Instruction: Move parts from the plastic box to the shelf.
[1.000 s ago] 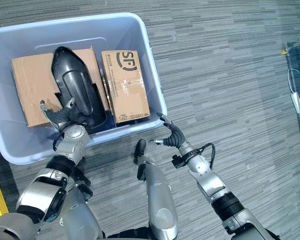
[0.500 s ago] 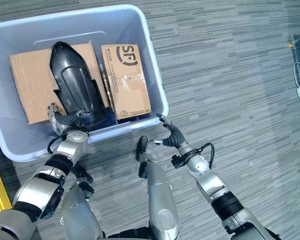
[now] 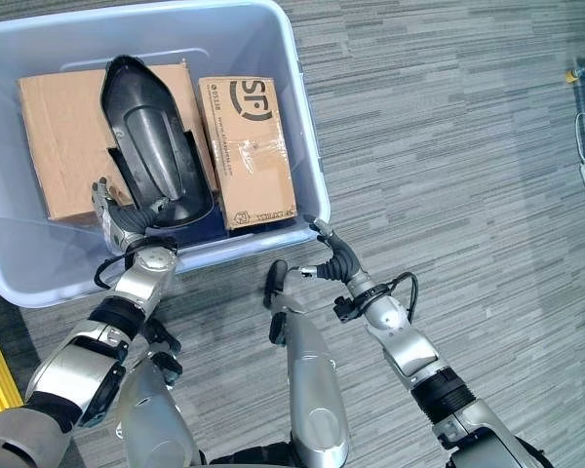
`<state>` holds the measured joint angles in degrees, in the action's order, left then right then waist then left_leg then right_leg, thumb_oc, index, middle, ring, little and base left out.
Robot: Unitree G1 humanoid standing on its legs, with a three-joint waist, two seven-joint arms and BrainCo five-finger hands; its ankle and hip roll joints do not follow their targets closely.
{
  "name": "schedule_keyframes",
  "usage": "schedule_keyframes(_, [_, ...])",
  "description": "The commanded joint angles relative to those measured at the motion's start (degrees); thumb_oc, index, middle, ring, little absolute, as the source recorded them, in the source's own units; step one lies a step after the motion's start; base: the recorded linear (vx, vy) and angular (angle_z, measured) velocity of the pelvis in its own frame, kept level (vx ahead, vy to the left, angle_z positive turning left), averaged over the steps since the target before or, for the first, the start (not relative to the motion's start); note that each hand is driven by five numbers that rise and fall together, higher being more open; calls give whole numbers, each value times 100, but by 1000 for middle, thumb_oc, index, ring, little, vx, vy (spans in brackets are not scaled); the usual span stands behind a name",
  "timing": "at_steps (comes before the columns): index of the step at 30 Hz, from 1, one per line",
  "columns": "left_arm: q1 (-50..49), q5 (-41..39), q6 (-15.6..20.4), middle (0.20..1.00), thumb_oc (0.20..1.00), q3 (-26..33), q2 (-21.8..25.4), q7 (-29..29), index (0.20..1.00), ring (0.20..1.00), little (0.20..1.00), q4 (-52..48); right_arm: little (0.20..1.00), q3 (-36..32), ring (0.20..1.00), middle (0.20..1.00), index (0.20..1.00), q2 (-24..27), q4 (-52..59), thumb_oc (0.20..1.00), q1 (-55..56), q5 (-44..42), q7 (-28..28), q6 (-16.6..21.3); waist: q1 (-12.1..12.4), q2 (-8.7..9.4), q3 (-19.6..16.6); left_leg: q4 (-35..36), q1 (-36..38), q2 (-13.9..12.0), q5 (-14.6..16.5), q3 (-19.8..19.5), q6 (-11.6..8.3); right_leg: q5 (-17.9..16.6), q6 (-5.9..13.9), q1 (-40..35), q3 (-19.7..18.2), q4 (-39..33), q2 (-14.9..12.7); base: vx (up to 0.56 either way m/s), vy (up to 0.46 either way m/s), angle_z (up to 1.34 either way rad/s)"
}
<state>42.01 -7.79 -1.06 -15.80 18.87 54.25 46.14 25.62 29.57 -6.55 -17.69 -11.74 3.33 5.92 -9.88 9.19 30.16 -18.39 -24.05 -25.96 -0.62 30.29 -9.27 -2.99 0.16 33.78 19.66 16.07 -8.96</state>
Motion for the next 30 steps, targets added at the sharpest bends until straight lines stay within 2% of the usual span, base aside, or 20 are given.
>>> schedule_keyframes(1, [182, 216, 473, 1000, 1000, -530, -252, -449, 1000, 1000, 1000, -429, 1000, -158, 1000, 1000, 1000, 47, 489, 1000, 67, -66, -13, 128, -77, 226, -36, -878, -659, -398, -52, 16, -311, 596, 707, -169, 296, 305, -464, 0, 0, 0])
schedule_keyframes(9, [51, 36, 336, 1000, 1000, -743, -577, -565, 1000, 1000, 1000, -912, 1000, -144, 1000, 1000, 1000, -24, 549, 1000, 72, -61, -69, 27, -42, 226, -36, -849, -672, -392, -67, 22, -288, 574, 712, -179, 322, 293, -439, 1, -13, 0])
schedule_keyframes(15, [72, -382, 14, 1000, 1000, -880, -731, -669, 1000, 1000, 1000, -1085, 1000, -141, 1000, 1000, 1000, -88, 507, 1000, -26, -48, -92, -47, -32, 222, -36, -860, -712, -404, -88, 9, -295, 558, 706, -150, 328, 303, -436, -1, -5, -1])
schedule_keyframes(18, [113, -496, 12, 1000, 1000, -882, -777, -654, 1000, 1000, 1000, -1076, 1000, -130, 1000, 1000, 1000, -94, 504, 1000, -64, -77, -97, -103, -49, 237, -36, -859, -740, -417, -94, 12, -297, 546, 698, -126, 319, 287, -423, -5, -29, -5])
schedule_keyframes(22, [146, -1041, 67, 1000, 1000, -861, -907, -802, 1000, 1000, 1000, -1116, 1000, -114, 1000, 1000, 1000, -119, 525, 1000, -68, -76, -195, -142, -78, 240, -36, -896, -764, -445, -100, 16, -296, 550, 683, -92, 304, 313, -406, 0, -7, -1])
schedule_keyframes(25, [159, -1078, 69, 1000, 1000, -889, -1012, -864, 1000, 1000, 1000, -1273, 1000, -92, 1000, 1000, 1000, -149, 560, 1000, -53, -75, -208, -157, -89, 237, -36, -904, -766, -460, -104, 32, -296, 526, 680, -85, 312, 297, -407, 1, -40, 2])
schedule_keyframes(30, [49, -1250, -107, 1000, 1000, -790, -1114, -211, 1000, 1000, 1000, -1373, 1000, -73, 1000, 1000, 1000, -197, 427, 1000, -130, -53, -105, -117, -43, 213, -36, -894, -795, -454, -157, 4, -324, 533, 656, -71, 324, 290, -398, -6, -37, -1])
